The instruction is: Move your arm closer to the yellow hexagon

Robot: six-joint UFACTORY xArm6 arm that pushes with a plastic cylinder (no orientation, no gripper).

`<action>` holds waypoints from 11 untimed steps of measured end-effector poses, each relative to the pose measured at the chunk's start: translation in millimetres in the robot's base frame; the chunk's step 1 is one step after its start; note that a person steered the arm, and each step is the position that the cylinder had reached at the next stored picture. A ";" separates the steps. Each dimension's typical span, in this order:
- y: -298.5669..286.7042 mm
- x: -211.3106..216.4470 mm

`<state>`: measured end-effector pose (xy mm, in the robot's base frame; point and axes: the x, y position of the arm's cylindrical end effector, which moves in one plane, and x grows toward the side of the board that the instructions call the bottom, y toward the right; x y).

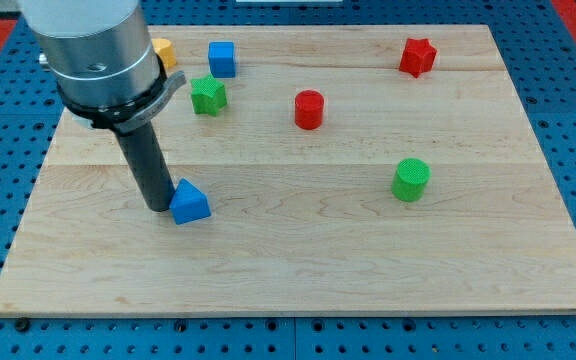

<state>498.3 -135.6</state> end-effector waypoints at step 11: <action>-126.0 -103.5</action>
<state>394.9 -261.6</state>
